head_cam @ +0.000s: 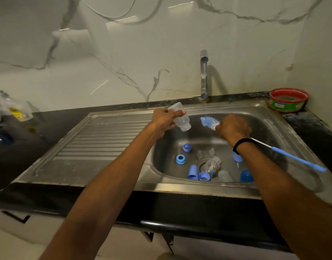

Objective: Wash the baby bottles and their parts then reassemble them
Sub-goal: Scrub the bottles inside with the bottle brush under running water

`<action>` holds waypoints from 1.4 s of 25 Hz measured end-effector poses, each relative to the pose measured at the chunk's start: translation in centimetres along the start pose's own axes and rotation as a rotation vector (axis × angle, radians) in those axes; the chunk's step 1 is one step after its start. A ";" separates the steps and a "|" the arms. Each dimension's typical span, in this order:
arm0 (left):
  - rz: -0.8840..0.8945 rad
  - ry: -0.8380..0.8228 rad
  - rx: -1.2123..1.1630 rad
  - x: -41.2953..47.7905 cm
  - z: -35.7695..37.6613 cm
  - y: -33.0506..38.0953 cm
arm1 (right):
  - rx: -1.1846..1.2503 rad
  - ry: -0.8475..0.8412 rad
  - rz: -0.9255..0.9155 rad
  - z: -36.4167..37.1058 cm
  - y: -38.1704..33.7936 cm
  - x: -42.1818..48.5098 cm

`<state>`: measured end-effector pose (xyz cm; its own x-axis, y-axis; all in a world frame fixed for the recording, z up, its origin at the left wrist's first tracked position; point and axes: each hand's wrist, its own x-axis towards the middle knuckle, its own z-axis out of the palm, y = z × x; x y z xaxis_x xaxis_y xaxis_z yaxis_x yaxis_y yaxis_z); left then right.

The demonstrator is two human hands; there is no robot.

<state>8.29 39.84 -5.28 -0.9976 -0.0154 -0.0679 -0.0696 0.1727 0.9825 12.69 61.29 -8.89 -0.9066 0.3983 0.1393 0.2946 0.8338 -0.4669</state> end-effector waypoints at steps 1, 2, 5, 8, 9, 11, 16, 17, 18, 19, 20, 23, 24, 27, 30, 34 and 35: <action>0.018 0.015 0.024 -0.3 -0.7 0.1 | -0.017 -0.006 -0.012 0.2 -0.1 -0.2; 0.035 0.034 0.052 -0.7 -1.5 0.2 | -0.033 -0.011 -0.023 0.3 -0.2 -0.3; 0.086 0.082 0.113 -2.2 -5.1 1.0 | -0.093 -0.014 -0.079 0.2 -0.8 -0.9; 0.098 0.118 0.166 -3.5 -10.5 1.4 | -0.100 -0.032 -0.110 0.3 -1.3 -1.5; 0.092 0.146 0.198 -3.8 -12.5 1.3 | -0.099 -0.036 -0.112 0.2 -1.4 -1.6; 0.075 0.221 0.271 -4.5 -17.2 1.0 | -0.092 -0.049 -0.148 0.7 -1.4 -1.6; -0.024 0.447 0.337 -4.9 -28.3 -0.8 | -0.012 -0.039 -0.302 7.5 3.1 5.3; -0.039 0.491 0.343 -4.8 -30.1 -1.3 | 0.019 -0.014 -0.324 8.6 3.8 6.5; -0.056 0.534 0.356 -4.8 -31.5 -1.8 | 0.058 -0.007 -0.327 9.3 4.2 7.1; -0.067 0.569 0.364 -4.8 -32.7 -2.3 | 0.086 -0.002 -0.325 9.7 4.3 7.4; -0.077 0.596 0.368 -4.9 -33.6 -2.7 | 0.092 0.007 -0.323 10.2 4.3 7.6; -0.083 0.658 0.341 -4.8 -35.1 -3.8 | 0.061 0.006 -0.316 10.9 3.9 7.1; -0.086 0.677 0.332 -4.8 -35.4 -4.0 | 0.073 -0.009 -0.316 11.4 3.8 7.0; -0.105 0.714 0.345 -4.4 -36.1 -4.8 | 0.057 0.004 -0.340 10.6 2.5 4.9; -0.111 0.736 0.377 -4.3 -36.1 -5.3 | 0.036 -0.018 -0.327 7.5 -1.5 -0.4; -0.117 0.780 0.398 -4.5 -35.9 -5.2 | 0.042 -0.020 -0.270 2.9 -8.7 -7.5; -0.120 0.785 0.402 -4.5 -35.8 -5.2 | 0.059 -0.008 -0.256 2.6 -9.8 -8.3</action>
<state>13.28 3.72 -3.89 -0.7041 -0.7004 0.1172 -0.3163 0.4570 0.8313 16.52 48.79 -7.71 -0.9518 0.1738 0.2526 0.0371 0.8830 -0.4678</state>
